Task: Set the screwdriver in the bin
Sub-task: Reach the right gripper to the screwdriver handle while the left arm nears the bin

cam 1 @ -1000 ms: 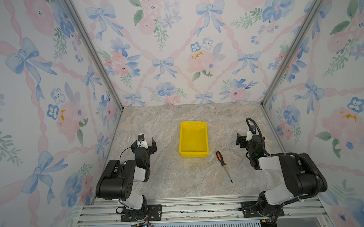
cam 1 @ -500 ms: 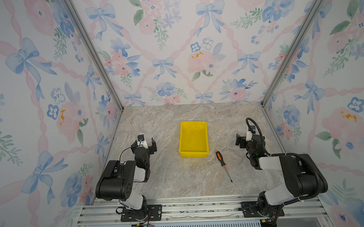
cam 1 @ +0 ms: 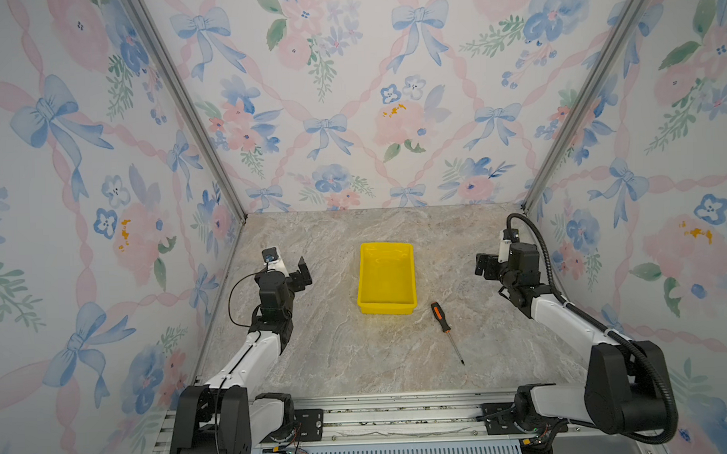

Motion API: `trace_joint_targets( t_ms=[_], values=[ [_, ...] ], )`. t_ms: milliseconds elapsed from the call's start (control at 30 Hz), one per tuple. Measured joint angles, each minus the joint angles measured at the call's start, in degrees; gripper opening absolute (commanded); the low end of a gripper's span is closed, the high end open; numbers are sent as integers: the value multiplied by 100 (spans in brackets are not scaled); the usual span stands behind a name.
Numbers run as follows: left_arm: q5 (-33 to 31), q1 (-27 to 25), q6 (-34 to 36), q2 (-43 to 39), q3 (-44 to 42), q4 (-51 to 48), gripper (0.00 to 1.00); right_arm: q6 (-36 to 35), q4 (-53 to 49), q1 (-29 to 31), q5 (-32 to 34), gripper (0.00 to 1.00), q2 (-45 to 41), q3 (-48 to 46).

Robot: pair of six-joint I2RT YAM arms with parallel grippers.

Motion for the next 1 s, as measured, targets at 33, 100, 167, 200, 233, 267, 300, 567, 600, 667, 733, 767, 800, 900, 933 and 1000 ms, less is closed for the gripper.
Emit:
trace_joint_targets(
  t_ms=[33, 100, 167, 200, 233, 267, 300, 567, 600, 667, 733, 767, 800, 900, 933, 1000],
  values=[
    [87, -7, -120, -17, 273, -435, 98, 63, -291, 13, -35, 97, -79, 85],
    [385, -15, -251, -13, 636, -1043, 97, 157, -815, 94, -98, 97, -264, 157],
    [721, -90, -352, -9, 861, -1609, 98, 212, -1364, 245, -146, 97, -439, 168],
    [852, -153, -380, -4, 925, -1812, 97, 227, -1589, 328, -177, 97, -479, 177],
    [994, -254, -396, 0, 973, -2031, 97, 251, -1860, 435, -203, 97, -503, 205],
    [1130, -396, -393, 0, 1023, -2258, 97, 269, -2111, 542, -229, 97, -503, 238],
    [1226, -533, -378, 0, 1078, -2450, 97, 275, -2306, 638, -243, 97, -503, 258],
    [1943, -2243, 654, 136, 1943, -3560, 97, 474, -3156, 1325, -492, 97, -584, 275],
    [2037, -2345, 748, 136, 1943, -3609, 97, 516, -3163, 1375, -505, 97, -590, 262],
    [2262, -2559, 973, 136, 1943, -3779, 97, 605, -3163, 1508, -544, 97, -619, 208],
    [2441, -2754, 1165, 136, 1943, -3886, 98, 680, -3165, 1641, -579, 98, -623, 151],
    [2524, -2852, 1259, 133, 1943, -3934, 98, 710, -3163, 1718, -595, 98, -619, 122],
    [2586, -2922, 1322, 133, 1943, -3974, 98, 737, -3163, 1770, -601, 99, -616, 107],
    [2763, -3145, 1502, 90, 1932, -4076, 97, 813, -3106, 1969, -599, 99, -540, 70],
    [2796, -3202, 1545, 68, 1926, -4107, 97, 835, -3073, 2041, -599, 100, -479, 61],
    [2837, -3296, 1587, 42, 1912, -4153, 98, 859, -2973, 2153, -599, 100, -328, 42]
  ],
)
